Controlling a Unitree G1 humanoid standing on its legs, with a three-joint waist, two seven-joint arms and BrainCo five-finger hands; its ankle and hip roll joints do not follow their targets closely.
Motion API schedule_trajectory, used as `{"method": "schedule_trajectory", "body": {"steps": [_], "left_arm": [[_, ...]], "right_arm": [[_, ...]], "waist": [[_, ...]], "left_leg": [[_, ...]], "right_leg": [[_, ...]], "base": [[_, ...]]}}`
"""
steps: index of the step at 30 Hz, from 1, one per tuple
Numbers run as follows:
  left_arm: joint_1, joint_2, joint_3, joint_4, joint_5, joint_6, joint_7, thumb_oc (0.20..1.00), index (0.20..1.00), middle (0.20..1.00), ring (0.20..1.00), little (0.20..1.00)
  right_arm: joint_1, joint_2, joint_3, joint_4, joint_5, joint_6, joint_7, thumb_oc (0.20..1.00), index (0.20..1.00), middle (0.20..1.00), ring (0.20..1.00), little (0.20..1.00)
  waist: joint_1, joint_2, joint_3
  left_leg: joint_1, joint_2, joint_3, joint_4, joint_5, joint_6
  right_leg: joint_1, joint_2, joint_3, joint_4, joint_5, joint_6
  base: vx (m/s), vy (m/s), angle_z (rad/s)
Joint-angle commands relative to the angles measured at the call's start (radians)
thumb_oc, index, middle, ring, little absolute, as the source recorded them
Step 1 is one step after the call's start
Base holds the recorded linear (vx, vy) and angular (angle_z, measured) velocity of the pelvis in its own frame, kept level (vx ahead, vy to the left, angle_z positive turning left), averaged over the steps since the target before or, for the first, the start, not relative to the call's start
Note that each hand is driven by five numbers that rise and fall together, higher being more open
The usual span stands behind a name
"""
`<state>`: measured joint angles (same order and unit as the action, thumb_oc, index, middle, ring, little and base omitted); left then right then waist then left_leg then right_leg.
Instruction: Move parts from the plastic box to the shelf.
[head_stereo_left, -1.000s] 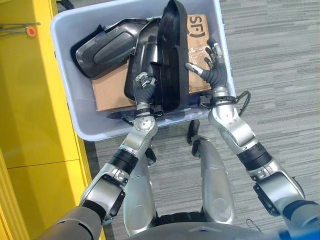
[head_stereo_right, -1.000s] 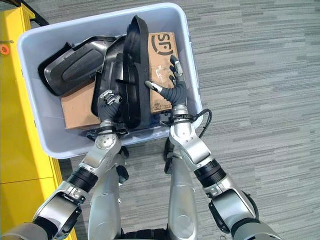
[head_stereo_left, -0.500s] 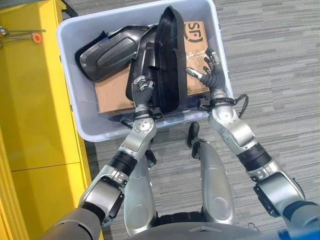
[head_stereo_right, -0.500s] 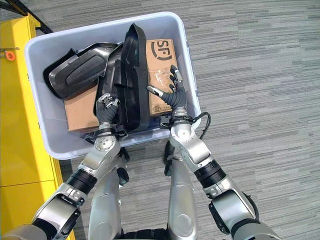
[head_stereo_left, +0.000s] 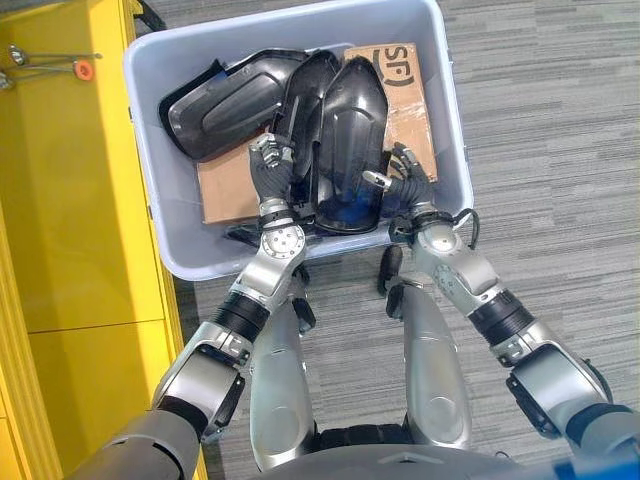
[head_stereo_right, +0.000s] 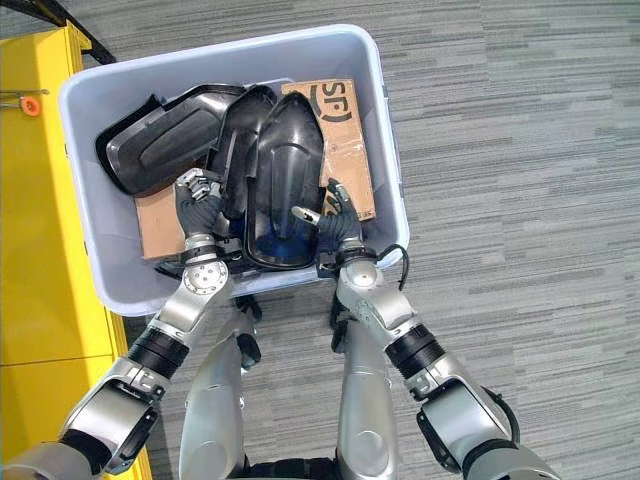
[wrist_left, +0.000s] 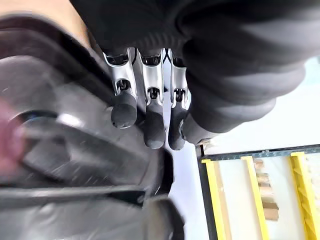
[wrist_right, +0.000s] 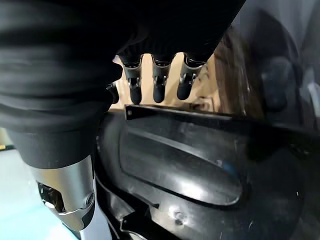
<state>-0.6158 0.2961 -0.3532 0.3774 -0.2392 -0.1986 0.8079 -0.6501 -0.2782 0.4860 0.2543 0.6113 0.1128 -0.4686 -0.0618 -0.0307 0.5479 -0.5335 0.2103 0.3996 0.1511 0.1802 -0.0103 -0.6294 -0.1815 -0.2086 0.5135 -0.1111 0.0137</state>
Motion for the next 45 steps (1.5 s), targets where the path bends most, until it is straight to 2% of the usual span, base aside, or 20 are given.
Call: {"method": "schedule_trajectory", "body": {"steps": [1, 5, 7, 16, 19, 20, 21, 22, 35, 39, 45], "left_arm": [[-0.05, 0.032, -0.015, -0.064, 0.105, -0.016, 0.057, 0.2, 0.2, 0.2, 0.2, 0.2], [-0.061, 0.039, -0.014, -0.068, 0.086, -0.027, 0.044, 0.2, 0.2, 0.2, 0.2, 0.2], [-0.067, 0.038, -0.017, -0.069, 0.075, -0.028, 0.035, 0.2, 0.2, 0.2, 0.2, 0.2], [-0.085, 0.034, -0.033, -0.047, 0.067, -0.061, -0.018, 0.2, 0.2, 0.2, 0.2, 0.2], [-0.084, 0.031, -0.036, -0.057, 0.095, -0.055, -0.033, 0.2, 0.2, 0.2, 0.2, 0.2], [-0.081, 0.031, -0.042, -0.065, 0.113, -0.047, -0.037, 0.247, 0.247, 0.247, 0.247, 0.247], [-0.08, 0.032, -0.045, -0.069, 0.121, -0.044, -0.037, 0.42, 0.42, 0.42, 0.42, 0.42], [-0.081, 0.035, -0.054, -0.079, 0.153, -0.025, -0.031, 1.0, 1.0, 1.0, 1.0, 1.0], [-0.038, 0.049, -0.085, -0.082, 0.162, 0.046, -0.088, 1.0, 1.0, 1.0, 1.0, 1.0], [-0.024, 0.061, -0.092, -0.083, 0.201, 0.096, -0.055, 1.0, 1.0, 1.0, 1.0, 1.0], [0.01, 0.069, -0.076, -0.066, 0.176, 0.149, 0.015, 1.0, 1.0, 1.0, 1.0, 1.0]], "right_arm": [[-0.021, 0.019, -0.017, -0.045, 0.059, -0.061, 0.034, 1.0, 1.0, 1.0, 1.0, 1.0], [-0.039, 0.027, -0.011, -0.022, 0.093, -0.046, 0.085, 1.0, 1.0, 1.0, 1.0, 1.0], [-0.047, 0.035, -0.002, -0.011, 0.089, -0.05, 0.075, 1.0, 1.0, 1.0, 1.0, 1.0], [-0.079, 0.035, -0.016, 0.066, 0.074, -0.081, -0.032, 1.0, 1.0, 1.0, 1.0, 1.0], [-0.074, 0.024, -0.035, 0.067, 0.057, -0.077, -0.057, 1.0, 1.0, 1.0, 1.0, 1.0], [-0.067, 0.017, -0.044, 0.065, 0.046, -0.07, -0.059, 1.0, 1.0, 1.0, 1.0, 1.0], [-0.064, 0.014, -0.046, 0.065, 0.042, -0.068, -0.058, 1.0, 1.0, 1.0, 1.0, 1.0], [-0.058, 0.006, -0.055, 0.06, 0.038, -0.055, -0.051, 1.0, 1.0, 1.0, 1.0, 1.0], [-0.029, -0.022, -0.075, 0.044, 0.034, -0.024, -0.05, 1.0, 1.0, 1.0, 1.0, 1.0], [-0.022, -0.029, -0.072, 0.038, 0.015, -0.028, -0.041, 1.0, 1.0, 1.0, 1.0, 1.0], [-0.023, -0.032, -0.064, 0.031, -0.013, -0.039, -0.044, 1.0, 1.0, 1.0, 1.0, 1.0]], "waist": [[0.016, -0.009, -0.028], [0.023, -0.007, -0.028], [0.026, -0.006, -0.028], [0.026, 0.0, -0.028], [0.019, 0.0, -0.028], [0.015, 0.0, -0.028], [0.014, 0.0, -0.028], [0.009, 0.002, -0.028], [-0.002, 0.018, -0.028], [0.001, 0.024, -0.028], [0.013, 0.031, -0.028]], "left_leg": [[0.046, 0.04, -0.003, 0.137, -0.199, -0.102], [0.044, 0.041, -0.009, 0.139, -0.199, -0.104], [0.043, 0.042, -0.01, 0.139, -0.198, -0.105], [0.048, 0.038, -0.009, 0.125, -0.193, -0.108], [0.05, 0.038, -0.005, 0.124, -0.195, -0.107], [0.049, 0.038, -0.003, 0.124, -0.195, -0.106], [0.049, 0.038, -0.002, 0.124, -0.196, -0.106], [0.046, 0.039, 0.001, 0.125, -0.197, -0.106], [0.038, 0.032, 0.013, 0.115, -0.193, -0.108], [0.032, 0.031, 0.014, 0.115, -0.192, -0.107], [0.024, 0.026, 0.007, 0.112, -0.189, -0.109]], "right_leg": [[0.044, -0.01, -0.021, -0.142, 0.05, 0.078], [0.042, -0.012, -0.024, -0.138, 0.048, 0.075], [0.043, -0.013, -0.026, -0.138, 0.047, 0.074], [0.042, -0.01, -0.026, -0.147, 0.053, 0.075], [0.041, -0.008, -0.022, -0.15, 0.055, 0.077], [0.039, -0.008, -0.02, -0.152, 0.056, 0.077], [0.039, -0.008, -0.019, -0.152, 0.056, 0.078], [0.033, -0.008, -0.016, -0.151, 0.057, 0.079], [0.019, -0.011, -0.01, -0.163, 0.063, 0.086], [0.013, -0.014, -0.013, -0.161, 0.063, 0.087], [0.009, -0.019, -0.019, -0.161, 0.062, 0.088]], "base": [[0.0, 0.0, 0.0], [0.01, -0.017, 0.0], [0.01, -0.036, 0.01], [0.0, 0.0, 0.0], [0.0, 0.0, 0.0], [0.0, 0.0, 0.0], [0.0, 0.0, 0.0], [0.0, 0.0, 0.0], [0.0, 0.009, -0.01], [0.0, 0.0, 0.0], [0.0, 0.0, 0.0]]}}
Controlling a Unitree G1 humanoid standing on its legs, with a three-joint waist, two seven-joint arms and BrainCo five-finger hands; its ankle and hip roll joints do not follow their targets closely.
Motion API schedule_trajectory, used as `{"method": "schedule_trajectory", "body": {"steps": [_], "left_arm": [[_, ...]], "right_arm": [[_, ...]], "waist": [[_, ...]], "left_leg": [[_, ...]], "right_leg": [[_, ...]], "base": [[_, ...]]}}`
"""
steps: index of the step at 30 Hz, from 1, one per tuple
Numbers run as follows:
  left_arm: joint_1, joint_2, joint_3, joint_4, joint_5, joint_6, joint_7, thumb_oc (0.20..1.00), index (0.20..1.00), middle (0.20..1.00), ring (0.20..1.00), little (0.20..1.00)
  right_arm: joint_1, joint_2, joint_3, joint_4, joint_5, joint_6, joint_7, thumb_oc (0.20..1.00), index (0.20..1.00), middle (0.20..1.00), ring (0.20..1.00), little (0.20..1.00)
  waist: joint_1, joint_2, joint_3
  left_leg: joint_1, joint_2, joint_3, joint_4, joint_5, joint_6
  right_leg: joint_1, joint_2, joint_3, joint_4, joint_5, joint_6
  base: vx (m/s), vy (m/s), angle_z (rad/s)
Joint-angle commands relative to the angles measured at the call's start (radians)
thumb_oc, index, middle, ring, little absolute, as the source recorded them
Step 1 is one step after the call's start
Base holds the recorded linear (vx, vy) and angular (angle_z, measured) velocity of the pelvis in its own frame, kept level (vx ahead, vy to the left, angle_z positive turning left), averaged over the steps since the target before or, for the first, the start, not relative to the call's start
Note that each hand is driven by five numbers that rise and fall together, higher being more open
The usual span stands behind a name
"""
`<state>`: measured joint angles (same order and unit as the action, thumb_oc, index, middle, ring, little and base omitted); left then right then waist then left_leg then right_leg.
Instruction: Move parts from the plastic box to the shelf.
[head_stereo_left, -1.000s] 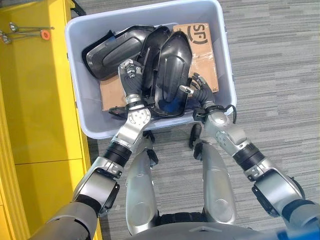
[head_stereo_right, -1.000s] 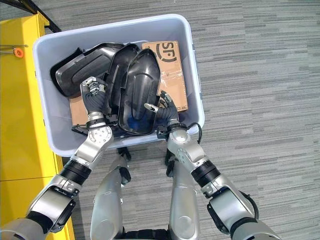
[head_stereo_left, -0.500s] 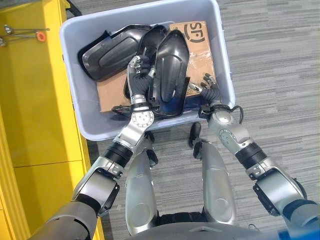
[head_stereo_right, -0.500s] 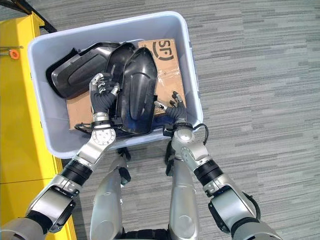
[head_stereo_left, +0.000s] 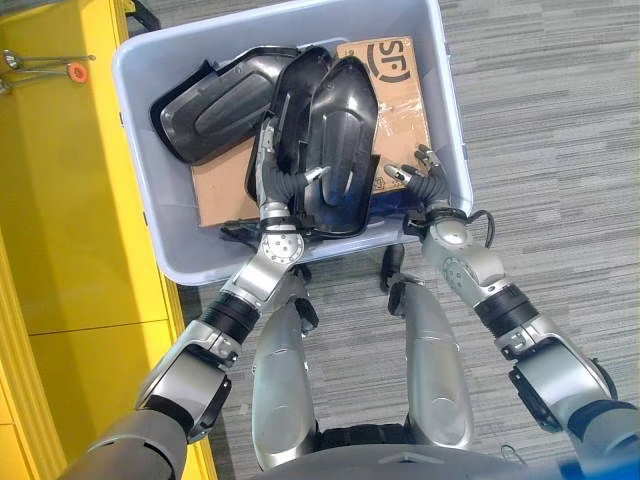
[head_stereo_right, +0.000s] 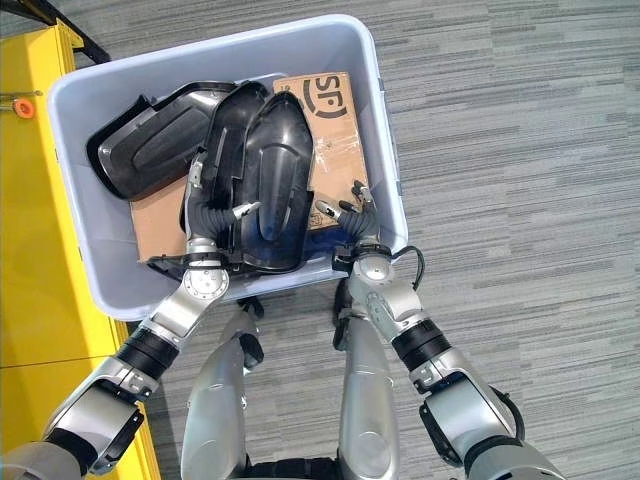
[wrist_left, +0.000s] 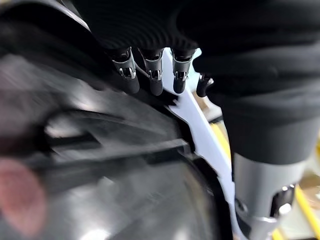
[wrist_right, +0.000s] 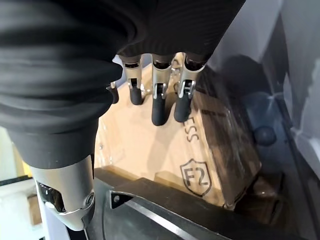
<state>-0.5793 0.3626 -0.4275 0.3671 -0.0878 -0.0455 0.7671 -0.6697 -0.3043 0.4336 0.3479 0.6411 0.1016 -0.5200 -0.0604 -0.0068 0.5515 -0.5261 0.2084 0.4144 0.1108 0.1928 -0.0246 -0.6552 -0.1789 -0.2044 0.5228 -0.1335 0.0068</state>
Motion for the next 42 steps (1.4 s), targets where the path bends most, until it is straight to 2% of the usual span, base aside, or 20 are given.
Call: {"method": "schedule_trajectory", "body": {"steps": [1, 8, 12, 19, 29, 32, 36, 42], "left_arm": [[-0.019, 0.004, 0.001, -0.049, 0.036, 0.02, 0.048, 1.0, 1.0, 1.0, 1.0, 1.0], [0.021, -0.008, -0.005, -0.023, 0.0, 0.108, 0.007, 1.0, 1.0, 1.0, 1.0, 1.0], [0.037, -0.022, -0.014, -0.009, -0.004, 0.122, -0.038, 1.0, 1.0, 1.0, 1.0, 1.0], [0.039, -0.044, -0.059, 0.009, 0.022, 0.098, -0.064, 1.0, 1.0, 1.0, 1.0, 1.0], [-0.005, -0.052, -0.105, 0.021, 0.067, 0.057, -0.12, 1.0, 1.0, 1.0, 1.0, 1.0], [-0.039, -0.055, -0.128, 0.027, 0.106, 0.048, -0.118, 1.0, 1.0, 1.0, 1.0, 1.0], [-0.079, -0.046, -0.154, 0.025, 0.17, 0.051, -0.12, 1.0, 1.0, 1.0, 1.0, 1.0], [-0.143, -0.051, -0.185, 0.047, 0.181, 0.066, -0.078, 1.0, 1.0, 1.0, 1.0, 1.0]], "right_arm": [[-0.006, -0.005, -0.01, -0.066, -0.05, -0.023, 0.007, 1.0, 1.0, 1.0, 1.0, 1.0], [-0.01, -0.004, 0.004, -0.085, -0.03, -0.009, 0.013, 1.0, 1.0, 1.0, 1.0, 1.0], [-0.01, 0.0, 0.017, -0.087, -0.033, -0.025, 0.045, 1.0, 1.0, 1.0, 1.0, 1.0], [-0.025, 0.008, 0.048, -0.126, -0.083, -0.025, 0.074, 1.0, 1.0, 1.0, 1.0, 1.0], [-0.057, 0.011, 0.081, -0.141, -0.059, 0.026, 0.094, 1.0, 1.0, 1.0, 1.0, 1.0], [-0.07, 0.016, 0.095, -0.135, -0.042, 0.022, 0.085, 1.0, 1.0, 1.0, 1.0, 1.0], [-0.077, 0.02, 0.097, -0.13, -0.038, 0.024, 0.086, 1.0, 1.0, 1.0, 1.0, 1.0], [-0.097, 0.024, 0.104, -0.104, -0.029, 0.039, 0.073, 1.0, 1.0, 1.0, 1.0, 1.0]], "waist": [[0.017, 0.01, -0.031], [0.031, 0.018, -0.031], [0.035, 0.02, -0.031], [0.033, 0.016, -0.031], [0.025, 0.019, -0.031], [0.019, 0.014, -0.031], [0.01, 0.009, -0.031], [-0.007, 0.0, -0.031]], "left_leg": [[0.013, 0.027, -0.01, 0.151, -0.2, -0.096], [0.004, 0.023, -0.014, 0.145, -0.197, -0.094], [-0.003, 0.025, -0.012, 0.145, -0.194, -0.093], [-0.017, 0.029, -0.008, 0.144, -0.189, -0.093], [-0.033, 0.032, -0.001, 0.144, -0.182, -0.096], [-0.04, 0.035, 0.004, 0.145, -0.179, -0.095], [-0.043, 0.037, 0.006, 0.145, -0.178, -0.097], [-0.047, 0.042, 0.012, 0.143, -0.174, -0.101]], "right_leg": [[0.031, -0.024, -0.027, -0.171, 0.085, 0.097], [0.024, -0.035, -0.04, -0.171, 0.089, 0.101], [0.018, -0.037, -0.044, -0.172, 0.092, 0.101], [0.003, -0.036, -0.044, -0.174, 0.098, 0.102], [-0.015, -0.035, -0.038, -0.177, 0.106, 0.101], [-0.022, -0.032, -0.034, -0.181, 0.112, 0.101], [-0.023, -0.029, -0.029, -0.189, 0.119, 0.103], [-0.027, -0.025, -0.02, -0.205, 0.13, 0.106]], "base": [[0.0, 0.0, 0.0], [-0.01, -0.005, 0.02], [-0.02, -0.016, 0.03], [0.0, 0.0, 0.0], [0.0, 0.001, 0.01], [0.0, 0.0, 0.0], [0.0, 0.0, 0.0], [0.0, 0.0, 0.0]]}}
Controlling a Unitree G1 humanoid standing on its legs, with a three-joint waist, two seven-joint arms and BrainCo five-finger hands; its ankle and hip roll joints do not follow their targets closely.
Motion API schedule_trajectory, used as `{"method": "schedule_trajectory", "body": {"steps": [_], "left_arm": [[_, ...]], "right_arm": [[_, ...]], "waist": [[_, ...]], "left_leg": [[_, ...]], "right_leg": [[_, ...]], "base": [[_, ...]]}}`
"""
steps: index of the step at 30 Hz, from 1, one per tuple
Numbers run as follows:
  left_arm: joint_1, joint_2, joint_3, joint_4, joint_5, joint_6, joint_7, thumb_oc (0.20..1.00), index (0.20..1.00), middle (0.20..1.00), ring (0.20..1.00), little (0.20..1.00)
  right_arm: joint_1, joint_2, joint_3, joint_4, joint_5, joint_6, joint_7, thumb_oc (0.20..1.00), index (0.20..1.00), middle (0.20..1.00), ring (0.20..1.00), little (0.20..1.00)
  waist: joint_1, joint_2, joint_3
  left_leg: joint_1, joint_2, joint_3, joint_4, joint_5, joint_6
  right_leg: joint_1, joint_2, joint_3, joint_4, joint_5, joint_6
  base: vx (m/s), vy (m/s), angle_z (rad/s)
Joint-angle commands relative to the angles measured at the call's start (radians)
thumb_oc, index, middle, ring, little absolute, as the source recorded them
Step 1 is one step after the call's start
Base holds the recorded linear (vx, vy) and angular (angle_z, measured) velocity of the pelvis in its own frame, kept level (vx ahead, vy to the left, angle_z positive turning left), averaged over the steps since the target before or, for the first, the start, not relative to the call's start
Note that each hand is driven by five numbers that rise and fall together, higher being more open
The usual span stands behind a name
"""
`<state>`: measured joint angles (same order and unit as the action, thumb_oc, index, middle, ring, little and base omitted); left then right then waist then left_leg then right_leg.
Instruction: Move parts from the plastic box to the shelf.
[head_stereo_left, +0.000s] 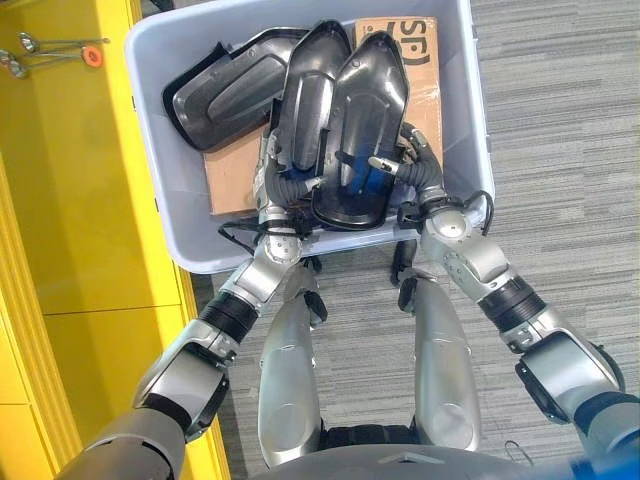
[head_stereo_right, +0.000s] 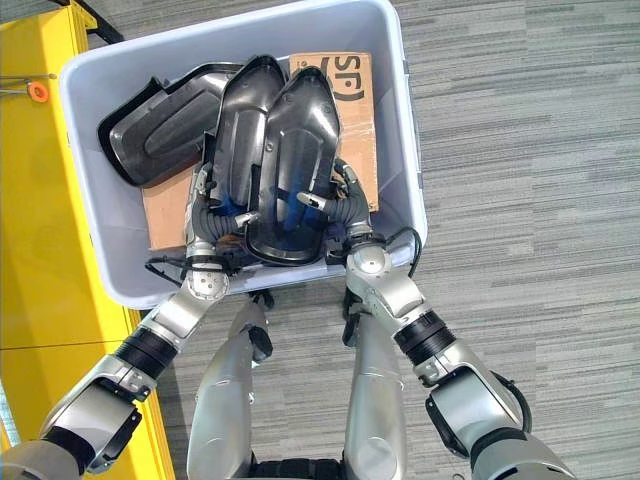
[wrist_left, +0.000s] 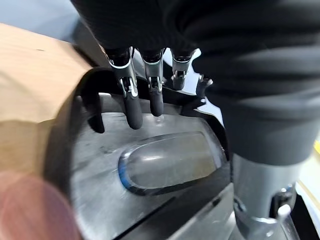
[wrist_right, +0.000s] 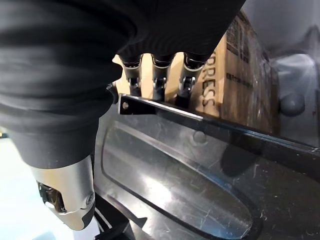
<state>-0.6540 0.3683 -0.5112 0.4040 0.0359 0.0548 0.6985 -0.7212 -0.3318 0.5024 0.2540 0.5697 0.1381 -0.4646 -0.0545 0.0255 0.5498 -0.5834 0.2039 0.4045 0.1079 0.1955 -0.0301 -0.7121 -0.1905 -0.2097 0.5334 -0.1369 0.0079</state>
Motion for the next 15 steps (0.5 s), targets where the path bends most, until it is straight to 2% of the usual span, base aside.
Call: {"method": "schedule_trajectory", "body": {"steps": [1, 2, 5, 8, 11, 13, 15], "left_arm": [[-0.073, -0.058, -0.102, 0.017, 0.064, -0.035, 0.012, 1.0, 1.0, 1.0, 1.0, 1.0], [-0.075, -0.058, -0.1, 0.022, 0.06, -0.046, 0.049, 1.0, 1.0, 1.0, 1.0, 1.0], [-0.073, -0.056, -0.081, 0.02, 0.054, -0.061, 0.079, 1.0, 1.0, 1.0, 1.0, 1.0], [-0.073, -0.042, -0.073, 0.01, 0.109, -0.085, 0.06, 1.0, 1.0, 1.0, 1.0, 1.0], [-0.09, -0.017, -0.094, -0.012, 0.246, -0.089, 0.011, 1.0, 1.0, 1.0, 1.0, 1.0], [-0.121, -0.001, -0.127, -0.023, 0.319, -0.072, -0.005, 1.0, 1.0, 1.0, 1.0, 1.0], [-0.138, 0.005, -0.143, -0.026, 0.312, -0.057, -0.013, 1.0, 1.0, 1.0, 1.0, 1.0]], "right_arm": [[-0.045, 0.053, 0.036, -0.005, 0.042, 0.001, 0.019, 1.0, 1.0, 1.0, 1.0, 1.0], [-0.043, 0.053, 0.035, 0.0, 0.044, 0.0, 0.019, 1.0, 1.0, 1.0, 1.0, 1.0], [-0.038, 0.056, 0.034, 0.005, 0.052, 0.003, 0.025, 1.0, 1.0, 1.0, 1.0, 1.0], [-0.036, 0.061, 0.036, 0.01, 0.053, 0.0, 0.014, 1.0, 1.0, 1.0, 1.0, 1.0], [-0.04, 0.057, 0.03, 0.012, 0.061, 0.004, 0.014, 1.0, 1.0, 1.0, 1.0, 1.0], [-0.045, 0.053, 0.03, 0.017, 0.063, 0.006, 0.019, 1.0, 1.0, 1.0, 1.0, 1.0], [-0.048, 0.051, 0.031, 0.021, 0.065, 0.005, 0.023, 1.0, 1.0, 1.0, 1.0, 1.0]], "waist": [[-0.015, -0.032, -0.03], [-0.015, -0.032, -0.03], [-0.014, -0.031, -0.03], [-0.011, -0.03, -0.03], [-0.012, -0.028, -0.03], [-0.018, -0.028, -0.03], [-0.02, -0.029, -0.03]], "left_leg": [[0.01, 0.047, 0.023, 0.145, -0.176, -0.095], [0.011, 0.046, 0.022, 0.143, -0.175, -0.096], [0.014, 0.043, 0.021, 0.137, -0.174, -0.096], [0.015, 0.043, 0.019, 0.133, -0.172, -0.099], [0.018, 0.044, 0.019, 0.129, -0.169, -0.101], [0.017, 0.047, 0.021, 0.129, -0.169, -0.103], [0.016, 0.048, 0.022, 0.13, -0.169, -0.102]], "right_leg": [[0.029, -0.013, -0.013, -0.217, 0.133, 0.105], [0.029, -0.012, -0.013, -0.217, 0.133, 0.104], [0.033, -0.011, -0.012, -0.217, 0.13, 0.104], [0.035, -0.012, -0.014, -0.22, 0.13, 0.105], [0.035, -0.015, -0.015, -0.223, 0.135, 0.106], [0.034, -0.017, -0.014, -0.222, 0.136, 0.107], [0.032, -0.017, -0.012, -0.222, 0.136, 0.107]], "base": [[0.0, 0.0, 0.0], [0.0, -0.002, -0.04], [0.0, -0.009, -0.06], [0.0, 0.0, 0.0], [0.0, 0.0, 0.0], [0.0, 0.018, 0.0], [0.0, 0.0, 0.0]]}}
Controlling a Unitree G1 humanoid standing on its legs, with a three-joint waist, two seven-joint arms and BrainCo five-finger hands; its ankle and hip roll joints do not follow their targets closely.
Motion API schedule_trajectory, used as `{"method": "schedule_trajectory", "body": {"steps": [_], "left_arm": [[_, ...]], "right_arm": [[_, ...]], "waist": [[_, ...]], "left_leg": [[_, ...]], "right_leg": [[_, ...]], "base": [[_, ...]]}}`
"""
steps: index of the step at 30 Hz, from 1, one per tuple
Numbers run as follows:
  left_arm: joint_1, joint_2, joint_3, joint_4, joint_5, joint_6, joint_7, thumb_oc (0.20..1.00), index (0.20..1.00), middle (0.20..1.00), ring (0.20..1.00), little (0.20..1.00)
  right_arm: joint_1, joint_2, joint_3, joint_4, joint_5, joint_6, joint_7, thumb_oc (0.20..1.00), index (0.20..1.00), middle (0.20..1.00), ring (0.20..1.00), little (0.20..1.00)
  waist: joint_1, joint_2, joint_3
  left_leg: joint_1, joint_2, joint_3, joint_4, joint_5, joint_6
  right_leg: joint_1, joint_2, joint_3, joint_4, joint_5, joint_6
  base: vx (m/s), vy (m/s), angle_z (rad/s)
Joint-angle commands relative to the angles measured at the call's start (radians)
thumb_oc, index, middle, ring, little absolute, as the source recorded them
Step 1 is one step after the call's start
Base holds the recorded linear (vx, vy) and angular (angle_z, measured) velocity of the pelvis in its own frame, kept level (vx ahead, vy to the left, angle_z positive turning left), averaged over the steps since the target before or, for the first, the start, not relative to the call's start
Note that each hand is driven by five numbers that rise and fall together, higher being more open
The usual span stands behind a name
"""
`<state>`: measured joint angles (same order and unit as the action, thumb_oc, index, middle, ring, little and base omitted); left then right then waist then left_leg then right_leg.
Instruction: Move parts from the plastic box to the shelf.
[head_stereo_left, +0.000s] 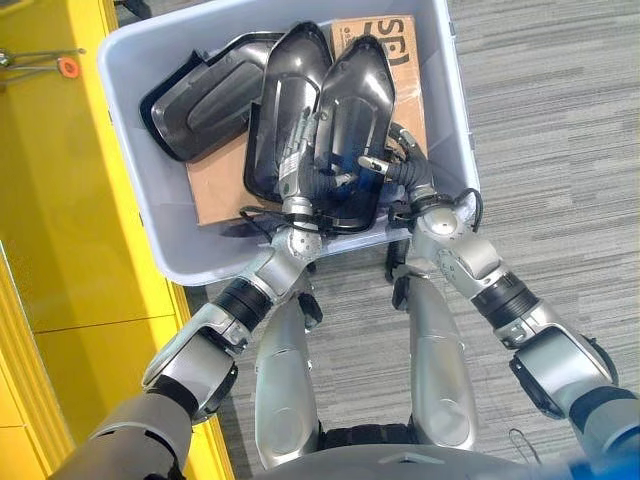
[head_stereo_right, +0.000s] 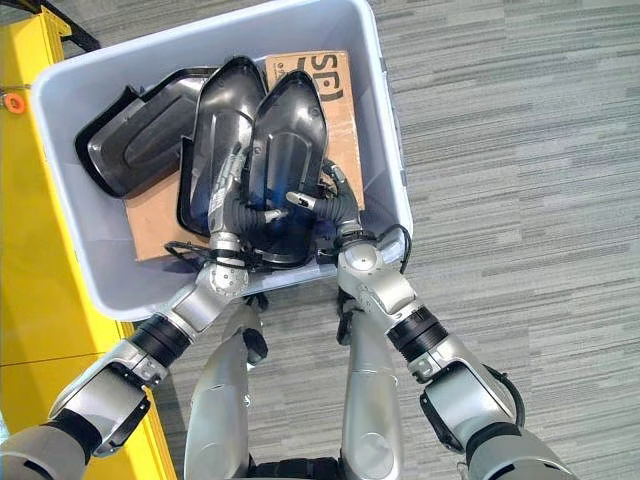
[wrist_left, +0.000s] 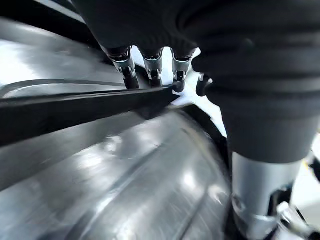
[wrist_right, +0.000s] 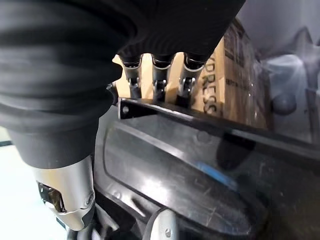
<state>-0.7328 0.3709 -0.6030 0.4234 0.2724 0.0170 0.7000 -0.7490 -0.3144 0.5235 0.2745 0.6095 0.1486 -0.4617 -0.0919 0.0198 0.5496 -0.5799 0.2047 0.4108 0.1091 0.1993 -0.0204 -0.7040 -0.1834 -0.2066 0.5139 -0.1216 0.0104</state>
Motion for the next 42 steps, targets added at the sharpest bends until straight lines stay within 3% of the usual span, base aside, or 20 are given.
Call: {"method": "schedule_trajectory", "body": {"steps": [1, 9, 17, 20, 25, 30, 37, 42], "left_arm": [[-0.072, 0.002, -0.064, -0.045, 0.042, -0.003, -0.026, 1.0, 1.0, 1.0, 1.0, 1.0], [-0.047, -0.059, -0.065, 0.017, -0.15, 0.069, -0.022, 1.0, 1.0, 1.0, 1.0, 1.0], [0.0, -0.081, -0.026, 0.038, -0.17, 0.059, -0.002, 1.0, 1.0, 1.0, 1.0, 1.0], [0.013, -0.079, -0.002, 0.032, -0.197, 0.055, 0.056, 1.0, 1.0, 1.0, 1.0, 1.0], [0.04, -0.071, 0.057, 0.024, -0.241, 0.008, 0.168, 1.0, 1.0, 1.0, 1.0, 1.0], [0.075, -0.06, 0.1, -0.002, -0.23, -0.027, 0.158, 1.0, 1.0, 1.0, 1.0, 1.0], [0.087, -0.06, 0.109, -0.031, -0.228, -0.029, 0.158, 1.0, 1.0, 1.0, 1.0, 1.0], [0.085, -0.059, 0.113, -0.046, -0.233, -0.026, 0.161, 1.0, 1.0, 1.0, 1.0, 1.0]], "right_arm": [[-0.023, 0.033, 0.013, 0.005, 0.026, -0.007, 0.022, 1.0, 1.0, 1.0, 1.0, 1.0], [-0.03, 0.055, 0.02, 0.032, 0.024, -0.024, 0.013, 1.0, 1.0, 1.0, 1.0, 1.0], [-0.011, 0.054, 0.008, 0.033, 0.031, 0.019, -0.025, 1.0, 1.0, 1.0, 1.0, 1.0], [-0.002, 0.039, -0.004, 0.041, 0.037, 0.027, -0.036, 1.0, 1.0, 1.0, 1.0, 1.0], [0.01, 0.032, -0.017, 0.051, 0.036, 0.023, -0.052, 1.0, 1.0, 1.0, 1.0, 1.0], [0.02, 0.027, -0.03, 0.054, 0.024, 0.012, -0.079, 1.0, 1.0, 1.0, 1.0, 1.0], [0.02, 0.0, -0.041, 0.047, -0.143, -0.006, -0.132, 1.0, 1.0, 1.0, 1.0, 1.0], [-0.003, -0.025, -0.046, 0.015, -0.295, 0.032, -0.147, 1.0, 1.0, 1.0, 1.0, 1.0]], "waist": [[0.014, -0.023, -0.03], [0.013, -0.024, -0.03], [0.018, -0.029, -0.03], [0.021, -0.027, -0.03], [0.03, -0.022, -0.03], [0.043, -0.02, -0.03], [0.046, -0.023, -0.03], [0.044, -0.02, -0.03]], "left_leg": [[0.012, 0.046, 0.017, 0.128, -0.172, -0.112], [0.004, 0.043, 0.017, 0.13, -0.172, -0.112], [-0.009, 0.046, 0.016, 0.134, -0.171, -0.114], [-0.01, 0.044, 0.015, 0.131, -0.169, -0.114], [-0.017, 0.042, 0.005, 0.136, -0.171, -0.115], [-0.022, 0.044, -0.001, 0.138, -0.172, -0.117], [-0.029, 0.043, -0.006, 0.142, -0.176, -0.114], [-0.033, 0.043, -0.006, 0.145, -0.177, -0.113]], "right_leg": [[0.023, -0.023, -0.015, -0.204, 0.122, 0.105], [0.017, -0.019, -0.014, -0.206, 0.124, 0.109], [0.007, -0.019, -0.018, -0.204, 0.126, 0.109], [0.005, -0.019, -0.02, -0.203, 0.125, 0.108], [0.002, -0.024, -0.022, -0.196, 0.12, 0.105], [0.002, -0.031, -0.033, -0.19, 0.117, 0.105], [-0.004, -0.034, -0.039, -0.184, 0.115, 0.104], [-0.009, -0.034, -0.036, -0.177, 0.111, 0.104]], "base": [[0.0, 0.02, -0.04], [0.0, 0.005, -0.04], [0.0, 0.0, 0.0], [0.0, 0.0, 0.0], [0.0, -0.006, 0.0], [0.01, -0.013, 0.01], [0.01, -0.002, 0.01], [0.0, 0.0, 0.0]]}}
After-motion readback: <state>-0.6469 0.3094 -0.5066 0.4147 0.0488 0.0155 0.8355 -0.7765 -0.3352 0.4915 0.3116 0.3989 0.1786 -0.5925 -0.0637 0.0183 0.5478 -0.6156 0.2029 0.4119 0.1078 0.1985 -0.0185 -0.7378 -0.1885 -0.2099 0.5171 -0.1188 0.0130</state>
